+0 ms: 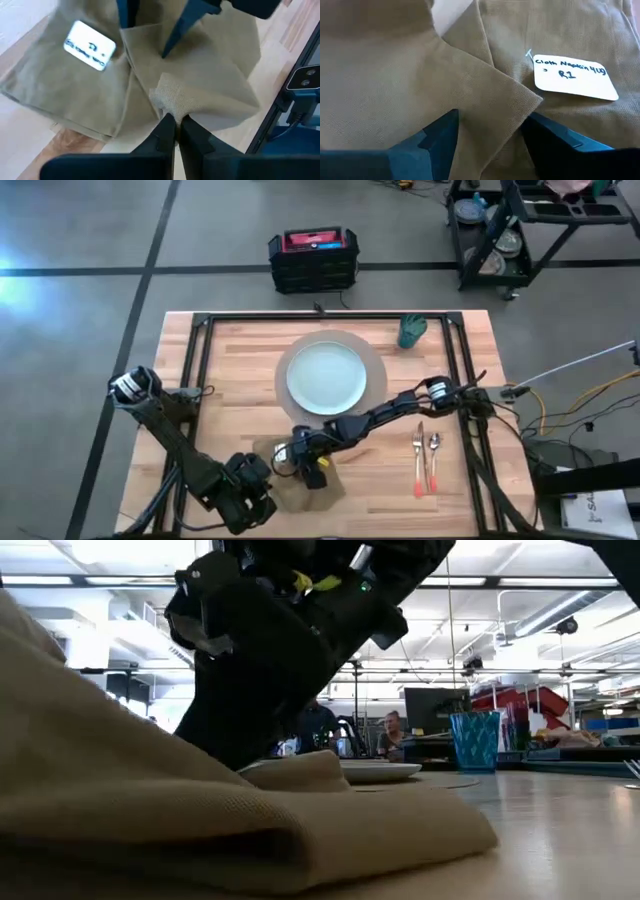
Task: Set table place
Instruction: Fold the brown table napkin
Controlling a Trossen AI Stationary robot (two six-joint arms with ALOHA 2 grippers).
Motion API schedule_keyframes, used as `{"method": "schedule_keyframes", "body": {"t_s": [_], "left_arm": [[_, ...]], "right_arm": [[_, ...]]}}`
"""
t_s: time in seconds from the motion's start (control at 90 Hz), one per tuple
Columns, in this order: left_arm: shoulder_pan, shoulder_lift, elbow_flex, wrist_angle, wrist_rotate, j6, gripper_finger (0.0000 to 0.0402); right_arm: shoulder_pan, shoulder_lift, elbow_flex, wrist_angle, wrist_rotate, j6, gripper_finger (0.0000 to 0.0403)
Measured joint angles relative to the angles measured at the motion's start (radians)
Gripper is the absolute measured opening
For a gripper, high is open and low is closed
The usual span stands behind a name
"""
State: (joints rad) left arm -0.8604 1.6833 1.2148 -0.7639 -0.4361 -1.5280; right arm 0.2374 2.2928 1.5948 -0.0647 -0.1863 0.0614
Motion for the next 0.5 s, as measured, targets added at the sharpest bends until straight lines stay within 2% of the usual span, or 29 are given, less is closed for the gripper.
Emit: {"method": "schedule_keyframes", "body": {"t_s": [0.089, 0.178, 0.444, 0.5], "left_arm": [[0.0, 0.0, 0.0, 0.0, 0.0, 0.0, 0.0], [0.0, 0.0, 0.0, 0.0, 0.0, 0.0, 0.0], [0.0, 0.0, 0.0, 0.0, 0.0, 0.0, 0.0], [0.0, 0.0, 0.0, 0.0, 0.0, 0.0, 0.0]], "right_arm": [[-0.002, -0.004, 0.0, 0.0, 0.003, 0.015, 0.019], [-0.004, -0.011, 0.0, 0.0, 0.004, 0.018, 0.0165], [-0.004, -0.017, 0.0, 0.0, -0.023, 0.007, 0.0022], [-0.004, -0.017, 0.0, 0.0, -0.03, 0.004, 0.0008]]}}
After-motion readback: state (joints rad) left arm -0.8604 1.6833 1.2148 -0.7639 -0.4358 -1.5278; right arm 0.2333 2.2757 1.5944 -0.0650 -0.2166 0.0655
